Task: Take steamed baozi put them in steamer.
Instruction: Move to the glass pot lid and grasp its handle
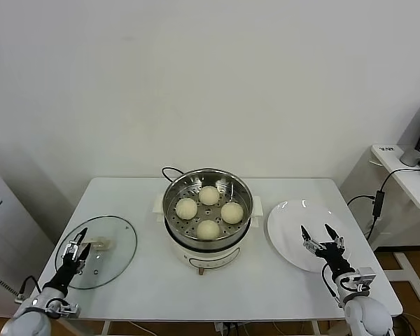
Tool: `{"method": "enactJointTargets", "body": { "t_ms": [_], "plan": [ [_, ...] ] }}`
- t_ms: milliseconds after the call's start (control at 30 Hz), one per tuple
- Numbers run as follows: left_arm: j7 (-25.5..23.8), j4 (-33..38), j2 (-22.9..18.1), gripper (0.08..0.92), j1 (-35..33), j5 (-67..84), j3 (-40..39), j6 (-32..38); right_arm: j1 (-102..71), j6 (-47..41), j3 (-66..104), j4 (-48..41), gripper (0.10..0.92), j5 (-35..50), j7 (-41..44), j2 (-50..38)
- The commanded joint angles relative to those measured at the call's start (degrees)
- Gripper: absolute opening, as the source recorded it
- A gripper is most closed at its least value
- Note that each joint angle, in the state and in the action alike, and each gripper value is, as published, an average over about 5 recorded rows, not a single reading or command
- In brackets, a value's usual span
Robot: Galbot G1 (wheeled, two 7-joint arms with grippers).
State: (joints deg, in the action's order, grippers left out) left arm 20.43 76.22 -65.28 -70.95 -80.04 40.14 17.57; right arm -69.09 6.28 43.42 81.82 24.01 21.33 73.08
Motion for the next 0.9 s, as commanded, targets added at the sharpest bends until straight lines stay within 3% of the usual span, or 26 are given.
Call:
{"method": "enactJointTargets", "body": {
  "t_ms": [33, 400, 900],
  "plan": [
    [-0.43, -1.25, -0.65, 0.823, 3.17, -1.18, -0.47, -0.11, 0.23, 0.18, 0.07, -0.70, 0.823, -0.07, 0.04, 0.02],
    [-3.58, -0.97, -1.23, 0.797, 2.87, 0.26, -0.91, -0.08, 0.54, 0.23, 0.61, -1.05, 0.823, 0.09, 0.18, -0.07],
    [-3.02, -0.50, -1.45, 0.377, 2.69, 3.83, -0.37, 0.77, 0.93, -0.16, 1.01, -0.45, 0.823, 0.14, 0.00, -0.07]
  ]
}}
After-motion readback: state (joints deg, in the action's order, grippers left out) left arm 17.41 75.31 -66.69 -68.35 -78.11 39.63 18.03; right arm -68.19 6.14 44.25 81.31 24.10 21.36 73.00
